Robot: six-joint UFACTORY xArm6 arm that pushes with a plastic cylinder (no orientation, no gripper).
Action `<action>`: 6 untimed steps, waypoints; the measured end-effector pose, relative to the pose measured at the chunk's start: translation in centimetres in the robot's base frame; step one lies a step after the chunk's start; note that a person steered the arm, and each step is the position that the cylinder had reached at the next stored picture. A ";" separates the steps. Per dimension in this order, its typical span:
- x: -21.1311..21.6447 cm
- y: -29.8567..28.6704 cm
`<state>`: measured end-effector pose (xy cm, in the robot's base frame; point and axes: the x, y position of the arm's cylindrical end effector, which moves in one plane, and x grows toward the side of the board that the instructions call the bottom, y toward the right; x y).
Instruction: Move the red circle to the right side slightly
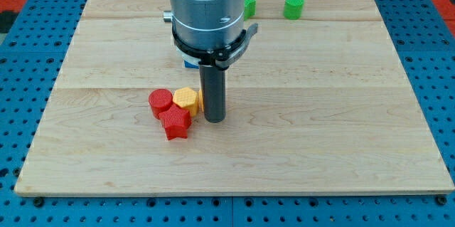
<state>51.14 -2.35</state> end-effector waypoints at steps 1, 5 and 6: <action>6.4 -2.5; -2.6 -5.2; -2.1 -6.1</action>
